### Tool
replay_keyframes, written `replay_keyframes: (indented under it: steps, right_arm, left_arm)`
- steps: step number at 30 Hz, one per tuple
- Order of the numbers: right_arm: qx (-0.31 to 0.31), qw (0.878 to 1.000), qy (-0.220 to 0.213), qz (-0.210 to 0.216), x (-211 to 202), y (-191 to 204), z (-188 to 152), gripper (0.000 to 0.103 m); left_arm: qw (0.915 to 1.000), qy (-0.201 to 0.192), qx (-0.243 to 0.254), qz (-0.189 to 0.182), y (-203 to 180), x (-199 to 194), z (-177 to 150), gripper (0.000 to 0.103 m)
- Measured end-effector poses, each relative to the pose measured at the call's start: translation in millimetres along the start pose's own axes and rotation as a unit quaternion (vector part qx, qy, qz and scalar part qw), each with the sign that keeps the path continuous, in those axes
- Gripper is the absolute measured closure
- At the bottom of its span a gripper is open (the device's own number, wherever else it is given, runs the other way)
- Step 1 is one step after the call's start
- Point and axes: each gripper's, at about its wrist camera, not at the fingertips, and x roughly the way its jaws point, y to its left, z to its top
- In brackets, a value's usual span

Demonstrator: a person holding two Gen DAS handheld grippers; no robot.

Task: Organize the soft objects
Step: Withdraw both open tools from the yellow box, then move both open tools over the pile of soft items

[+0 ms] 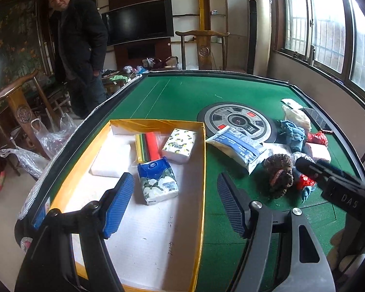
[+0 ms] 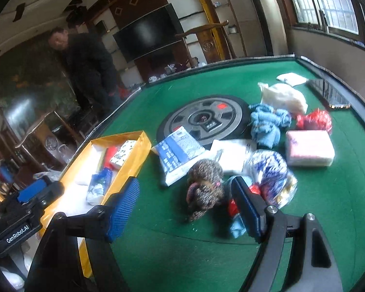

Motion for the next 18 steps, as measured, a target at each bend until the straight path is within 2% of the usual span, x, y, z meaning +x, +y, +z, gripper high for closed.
replay_keyframes:
  steps: [8, 14, 18]
  right_arm:
    - [-0.041, 0.999, -0.029, -0.017, -21.4, 3.2, 19.2, 0.029]
    - [-0.063, 0.998, -0.027, -0.012, -21.2, 12.6, 22.4, 0.028]
    - [-0.07, 0.997, -0.029, -0.011, -19.9, 16.3, 20.2, 0.028]
  left_arm:
    - [1.0, 0.002, 0.001, 0.009, -4.6, 0.6, -0.9, 0.033]
    - [0.9998, 0.008, -0.009, 0.014, -0.1, 5.2, 1.0, 0.033]
    - [0.9994, 0.005, -0.01, 0.034, 4.1, 2.8, 1.0, 0.032]
